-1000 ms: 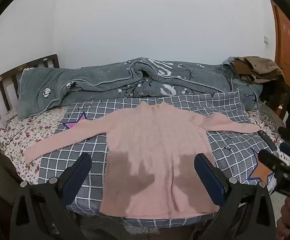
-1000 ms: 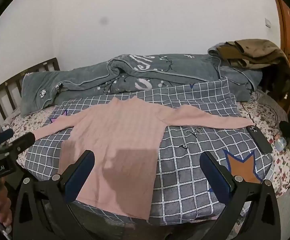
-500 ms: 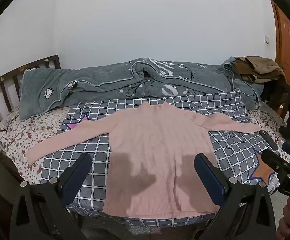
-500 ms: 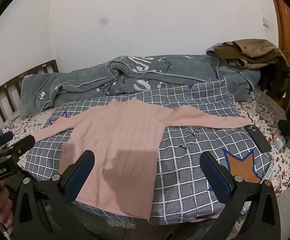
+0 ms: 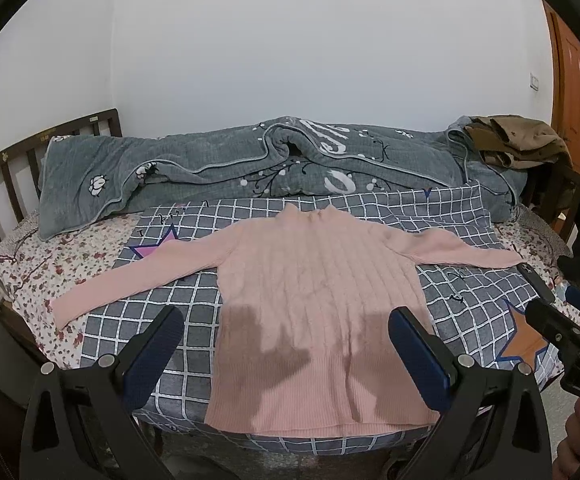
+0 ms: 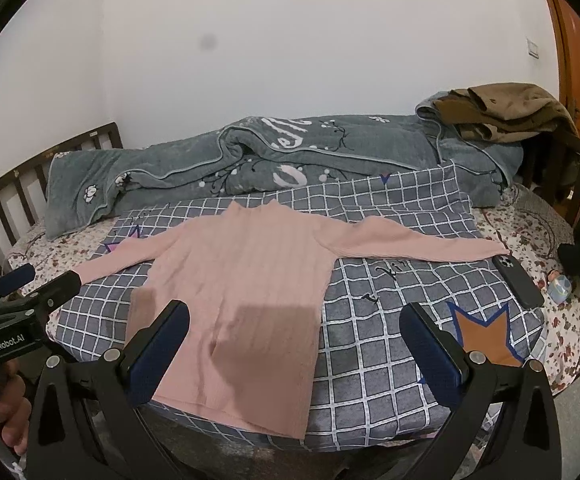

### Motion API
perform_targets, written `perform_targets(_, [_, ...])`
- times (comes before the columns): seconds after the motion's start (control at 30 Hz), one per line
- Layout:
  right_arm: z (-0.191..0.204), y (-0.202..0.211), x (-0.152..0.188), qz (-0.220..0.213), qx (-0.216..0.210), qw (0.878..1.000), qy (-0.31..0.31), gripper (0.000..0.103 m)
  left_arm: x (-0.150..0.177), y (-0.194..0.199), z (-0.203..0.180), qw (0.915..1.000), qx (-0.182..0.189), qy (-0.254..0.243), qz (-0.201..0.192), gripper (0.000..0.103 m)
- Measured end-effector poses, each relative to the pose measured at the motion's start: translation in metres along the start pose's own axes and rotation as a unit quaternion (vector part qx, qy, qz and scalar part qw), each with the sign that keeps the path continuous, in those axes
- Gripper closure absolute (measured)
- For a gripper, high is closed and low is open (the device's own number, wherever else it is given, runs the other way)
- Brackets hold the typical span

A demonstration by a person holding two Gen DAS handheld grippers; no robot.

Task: Fold small clothes

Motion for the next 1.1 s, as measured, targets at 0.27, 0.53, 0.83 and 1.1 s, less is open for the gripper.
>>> perform_targets(0.27, [0.003, 0.001, -0.001, -0.001, -0.006, 1.000, 0.001, 0.000, -0.001, 0.001, 0.000, 1.0000, 0.002, 0.004, -0.002, 0.000])
perform_targets(0.53, [0.007, 0.003, -0.004, -0.006, -0.007, 1.000, 0.005, 0.000, -0.004, 0.004, 0.001, 1.0000, -0.001, 0.004, -0.005, 0.000])
perform_targets(0.83, [0.011, 0.007, -0.006, -0.010, -0.012, 1.000, 0.005, 0.000, -0.006, 0.006, 0.003, 1.0000, -0.003, 0.006, -0.007, 0.000])
perform_targets(1.1, [0.013, 0.007, -0.007, -0.010, -0.017, 1.000, 0.005, 0.000, -0.009, 0.009, 0.006, 0.9999, -0.003, 0.011, -0.011, 0.000])
Point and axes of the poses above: each gripper's, at about its wrist camera, not at the fingertips, and y roughly against the way its jaws point, z to its left, x to its underside, the point moved 10 cm from there along -y, roughly the way its jaws point, and after that the axes turned 4 degrees about -y, right-handed, at the moved point
